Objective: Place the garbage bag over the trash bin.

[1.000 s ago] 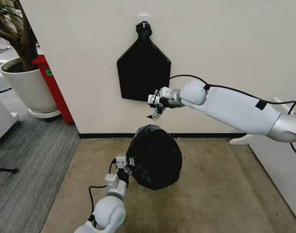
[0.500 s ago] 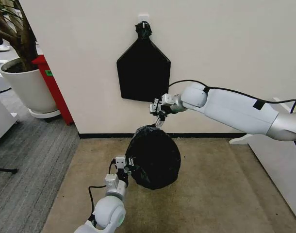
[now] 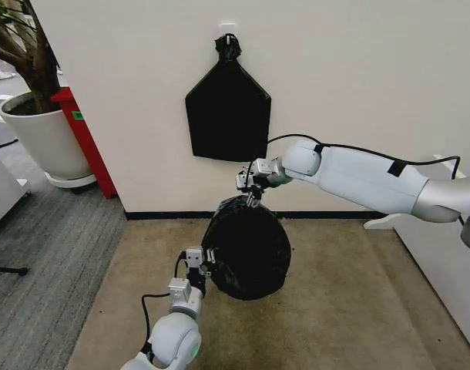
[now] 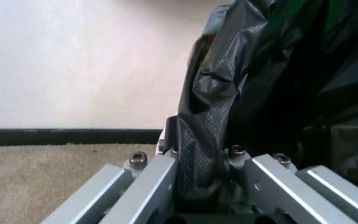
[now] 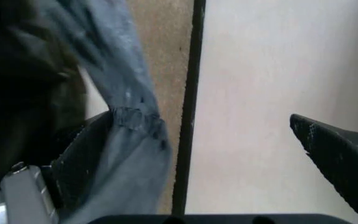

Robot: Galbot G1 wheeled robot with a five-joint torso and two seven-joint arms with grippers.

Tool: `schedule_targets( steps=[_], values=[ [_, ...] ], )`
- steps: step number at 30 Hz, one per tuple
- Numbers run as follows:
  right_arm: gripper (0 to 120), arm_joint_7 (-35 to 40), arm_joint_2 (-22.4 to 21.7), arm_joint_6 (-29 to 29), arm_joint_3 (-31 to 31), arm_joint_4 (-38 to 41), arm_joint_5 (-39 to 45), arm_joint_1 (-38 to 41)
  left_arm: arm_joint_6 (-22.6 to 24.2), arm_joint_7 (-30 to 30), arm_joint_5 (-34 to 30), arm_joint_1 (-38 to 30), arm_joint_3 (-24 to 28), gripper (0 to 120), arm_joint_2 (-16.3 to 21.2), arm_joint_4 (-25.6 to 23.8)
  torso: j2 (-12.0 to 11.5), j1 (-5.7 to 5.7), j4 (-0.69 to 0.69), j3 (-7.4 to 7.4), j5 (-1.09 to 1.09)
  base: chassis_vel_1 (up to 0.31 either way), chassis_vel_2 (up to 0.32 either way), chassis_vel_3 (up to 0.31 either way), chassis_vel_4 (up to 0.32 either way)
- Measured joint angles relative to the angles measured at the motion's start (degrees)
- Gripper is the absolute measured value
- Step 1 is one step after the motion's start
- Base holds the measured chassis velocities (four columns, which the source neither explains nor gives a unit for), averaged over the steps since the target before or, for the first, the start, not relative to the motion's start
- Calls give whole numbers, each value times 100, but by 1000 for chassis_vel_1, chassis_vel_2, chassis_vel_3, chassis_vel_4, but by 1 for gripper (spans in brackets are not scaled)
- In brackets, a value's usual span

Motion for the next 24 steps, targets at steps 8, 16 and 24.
schedule_targets(
  steps=[8, 16, 24],
  values=[
    [100, -69, 181, 159, 137, -450, -183, -146, -52, 25, 149, 77, 62, 1, -41, -37, 0, 0, 0, 0, 0, 0, 0, 0, 0],
    [100, -142, 305, 262, 222, -729, -344, -262, -83, 37, 210, 173, 65, 1, -63, -127, 0, 0, 1, 0, 0, 0, 0, 0, 0],
    [100, -156, 191, 274, 341, -605, -413, -292, -127, 16, 182, 135, -1, 1, -63, -52, 0, 0, 0, 0, 0, 0, 0, 0, 0]
  ],
)
